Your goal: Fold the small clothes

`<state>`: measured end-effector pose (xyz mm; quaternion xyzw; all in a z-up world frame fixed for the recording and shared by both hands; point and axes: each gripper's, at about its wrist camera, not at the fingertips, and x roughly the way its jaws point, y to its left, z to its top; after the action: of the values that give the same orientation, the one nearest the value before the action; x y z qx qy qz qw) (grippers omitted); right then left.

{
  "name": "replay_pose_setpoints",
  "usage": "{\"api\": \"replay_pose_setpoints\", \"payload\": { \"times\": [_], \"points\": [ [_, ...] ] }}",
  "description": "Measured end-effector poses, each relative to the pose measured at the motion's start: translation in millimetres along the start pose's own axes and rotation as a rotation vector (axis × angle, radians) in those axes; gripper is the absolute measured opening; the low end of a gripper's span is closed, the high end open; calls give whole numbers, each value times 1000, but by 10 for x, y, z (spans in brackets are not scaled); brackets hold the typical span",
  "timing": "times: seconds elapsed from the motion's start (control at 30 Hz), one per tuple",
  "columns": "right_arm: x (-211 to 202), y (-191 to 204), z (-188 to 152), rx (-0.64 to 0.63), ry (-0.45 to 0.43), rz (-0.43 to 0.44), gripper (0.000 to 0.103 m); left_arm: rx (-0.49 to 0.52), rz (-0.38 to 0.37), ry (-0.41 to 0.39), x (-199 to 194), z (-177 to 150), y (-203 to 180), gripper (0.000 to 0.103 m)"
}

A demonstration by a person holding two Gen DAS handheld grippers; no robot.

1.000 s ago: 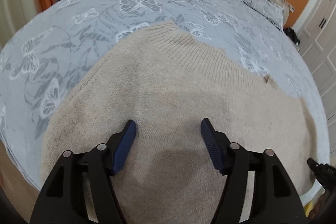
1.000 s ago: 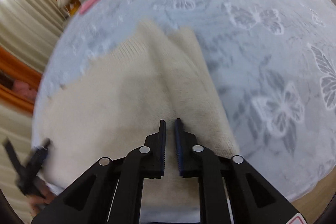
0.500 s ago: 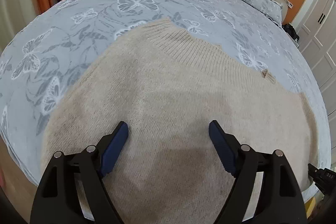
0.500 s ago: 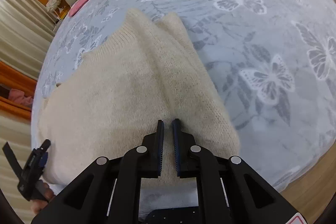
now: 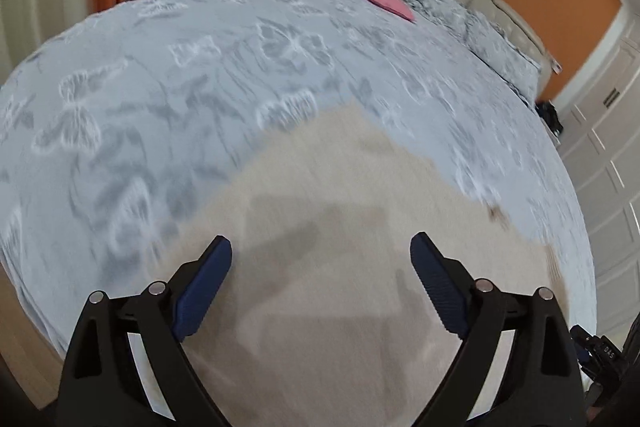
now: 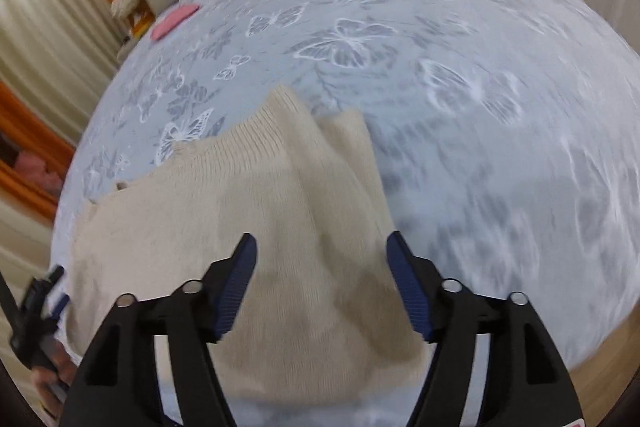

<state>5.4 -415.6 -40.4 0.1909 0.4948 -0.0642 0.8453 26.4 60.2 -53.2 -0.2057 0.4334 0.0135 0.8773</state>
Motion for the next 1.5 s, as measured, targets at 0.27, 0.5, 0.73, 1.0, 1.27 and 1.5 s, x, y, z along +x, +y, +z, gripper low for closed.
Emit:
{"api": "replay_pose_setpoints", "payload": {
  "times": [0.27, 0.5, 0.73, 1.0, 1.27, 1.5],
  "points": [
    [691, 315, 763, -53, 71, 27, 78, 11, 6, 169, 751, 669, -89, 92],
    [930, 405, 818, -58, 80, 99, 9, 115, -11, 134, 891, 707, -230, 14],
    [-402, 451, 205, -140, -122, 322, 8, 64, -232, -19, -233, 476, 26, 11],
    [-1668, 101, -905, -166, -116, 416, 8, 11, -321, -58, -1544, -166, 521, 11],
    [-1977, -7, -1167, -168, -167, 388, 8, 4, -280, -83, -2062, -499, 728, 7],
    [-1415, 259, -308, -189, -205, 350, 8, 52, -217, -72, -1532, 125, 314, 6]
  ]
}}
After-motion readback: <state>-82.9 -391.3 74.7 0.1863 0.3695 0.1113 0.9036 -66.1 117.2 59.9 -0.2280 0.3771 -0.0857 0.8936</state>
